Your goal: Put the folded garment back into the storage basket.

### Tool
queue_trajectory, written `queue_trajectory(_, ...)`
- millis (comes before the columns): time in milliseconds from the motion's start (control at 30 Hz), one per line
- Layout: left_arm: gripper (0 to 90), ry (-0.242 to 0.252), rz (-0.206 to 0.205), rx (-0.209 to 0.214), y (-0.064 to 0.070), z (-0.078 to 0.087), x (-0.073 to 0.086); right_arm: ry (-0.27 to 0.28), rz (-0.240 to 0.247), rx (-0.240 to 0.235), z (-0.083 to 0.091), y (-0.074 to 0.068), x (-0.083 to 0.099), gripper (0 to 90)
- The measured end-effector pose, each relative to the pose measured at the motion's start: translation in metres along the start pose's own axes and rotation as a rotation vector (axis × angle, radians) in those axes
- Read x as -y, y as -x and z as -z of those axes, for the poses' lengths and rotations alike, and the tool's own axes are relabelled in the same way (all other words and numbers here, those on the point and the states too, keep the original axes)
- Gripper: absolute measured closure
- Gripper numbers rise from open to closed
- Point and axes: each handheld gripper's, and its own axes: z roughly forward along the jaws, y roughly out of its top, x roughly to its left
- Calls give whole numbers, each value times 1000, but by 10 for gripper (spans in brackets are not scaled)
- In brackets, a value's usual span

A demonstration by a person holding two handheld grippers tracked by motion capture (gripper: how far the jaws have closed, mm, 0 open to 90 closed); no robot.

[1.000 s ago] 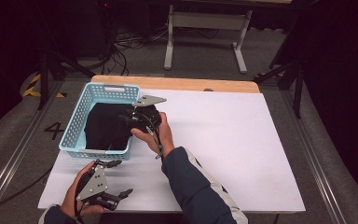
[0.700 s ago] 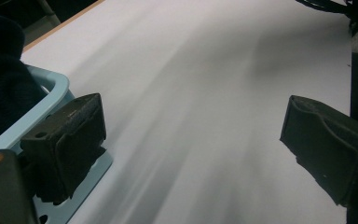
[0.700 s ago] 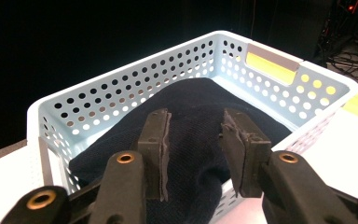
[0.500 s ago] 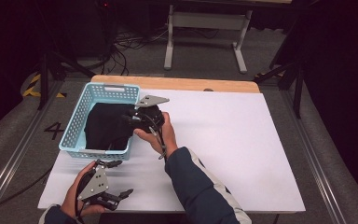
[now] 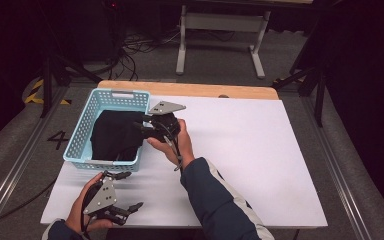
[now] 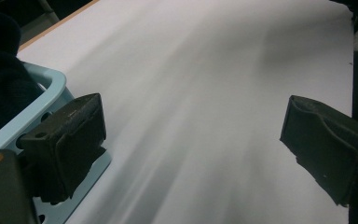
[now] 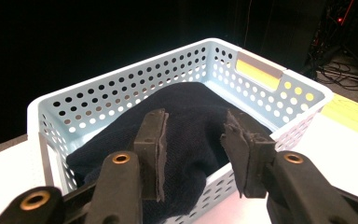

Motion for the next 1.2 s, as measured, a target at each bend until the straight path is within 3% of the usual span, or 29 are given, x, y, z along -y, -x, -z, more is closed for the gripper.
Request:
queue_trajectory(700,74,-11,1,5,0,-2,1,8,37,33,24,3,-2,492)
queue_trajectory(1200,74,-16,-1,6,0,-3,1,18,58,47,41,8,0,332)
